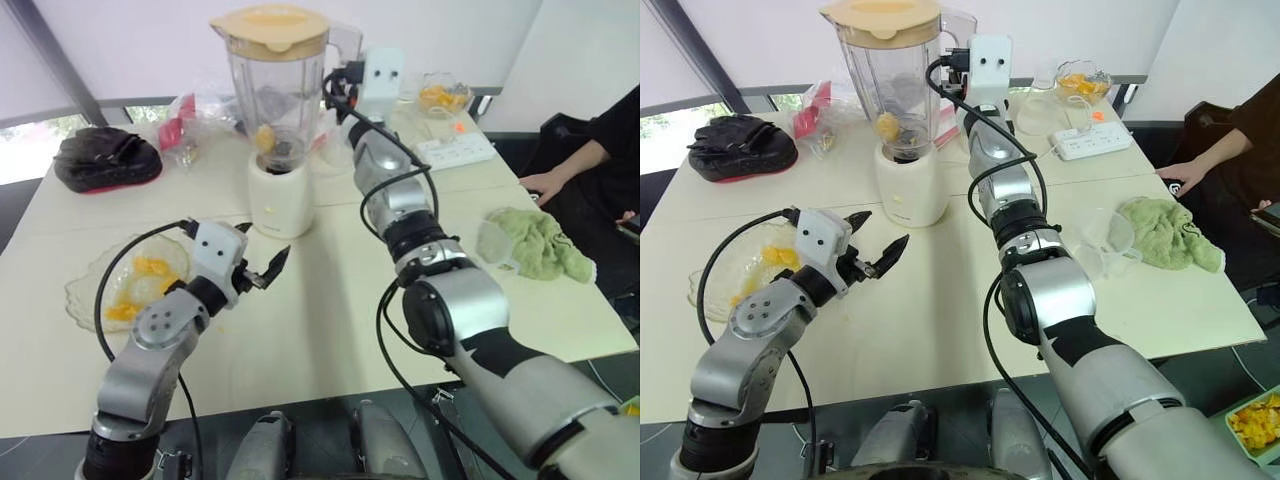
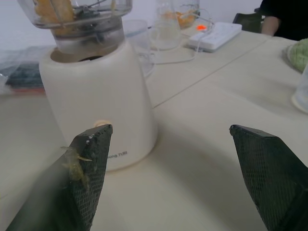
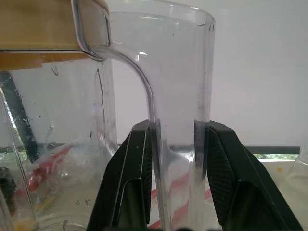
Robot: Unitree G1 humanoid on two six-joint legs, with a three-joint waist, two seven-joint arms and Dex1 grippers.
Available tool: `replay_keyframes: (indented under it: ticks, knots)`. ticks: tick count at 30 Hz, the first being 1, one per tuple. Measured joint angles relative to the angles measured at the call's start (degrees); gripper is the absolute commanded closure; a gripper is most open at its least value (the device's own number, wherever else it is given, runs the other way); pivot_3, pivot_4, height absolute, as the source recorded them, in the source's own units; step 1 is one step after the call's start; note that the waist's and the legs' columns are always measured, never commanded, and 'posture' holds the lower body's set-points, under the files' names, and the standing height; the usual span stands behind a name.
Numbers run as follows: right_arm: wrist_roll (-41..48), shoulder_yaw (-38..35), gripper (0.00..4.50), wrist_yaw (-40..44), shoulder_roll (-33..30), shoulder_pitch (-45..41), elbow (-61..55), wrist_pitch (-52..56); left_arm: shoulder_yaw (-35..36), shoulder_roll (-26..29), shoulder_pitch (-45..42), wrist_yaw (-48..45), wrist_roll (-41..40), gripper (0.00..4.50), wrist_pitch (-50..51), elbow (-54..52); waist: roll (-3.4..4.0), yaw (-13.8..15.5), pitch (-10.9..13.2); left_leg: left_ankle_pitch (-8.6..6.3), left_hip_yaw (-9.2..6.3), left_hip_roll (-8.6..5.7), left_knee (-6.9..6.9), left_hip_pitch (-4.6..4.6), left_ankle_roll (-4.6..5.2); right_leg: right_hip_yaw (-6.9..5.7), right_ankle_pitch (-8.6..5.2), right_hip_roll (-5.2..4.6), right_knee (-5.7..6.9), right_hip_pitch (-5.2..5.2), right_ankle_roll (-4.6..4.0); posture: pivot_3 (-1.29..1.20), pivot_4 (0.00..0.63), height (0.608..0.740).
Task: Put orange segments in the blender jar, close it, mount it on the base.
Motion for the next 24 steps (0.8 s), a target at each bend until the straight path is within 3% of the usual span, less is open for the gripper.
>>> replay_keyframes:
  ticks: [9,24]
  knots:
    - [0.03,0.18,3.13,-0.03,2.27,0.4,0.0,-0.11,-0.53,-0.09,1.5,0.17,0.49,0.41,-2.04,0.16,0.02,0.02,0.01,0.0,-0.01,0.0,0.0,0.0,0.0,0.0,0.01,0.0,-0.01,0.01,-0.01,0.0,0.15,0.74]
    - [-1.69,0.48,3.13,-0.32,-0.35,0.41,3.87,-2.68,-1.78,-0.64,2.44,0.68,1.71,0.41,-3.57,0.94,0.05,0.09,0.03,0.0,-0.01,0.0,0.01,0.0,0.0,0.0,0.01,-0.01,-0.04,0.04,-0.01,0.0,0.15,0.74]
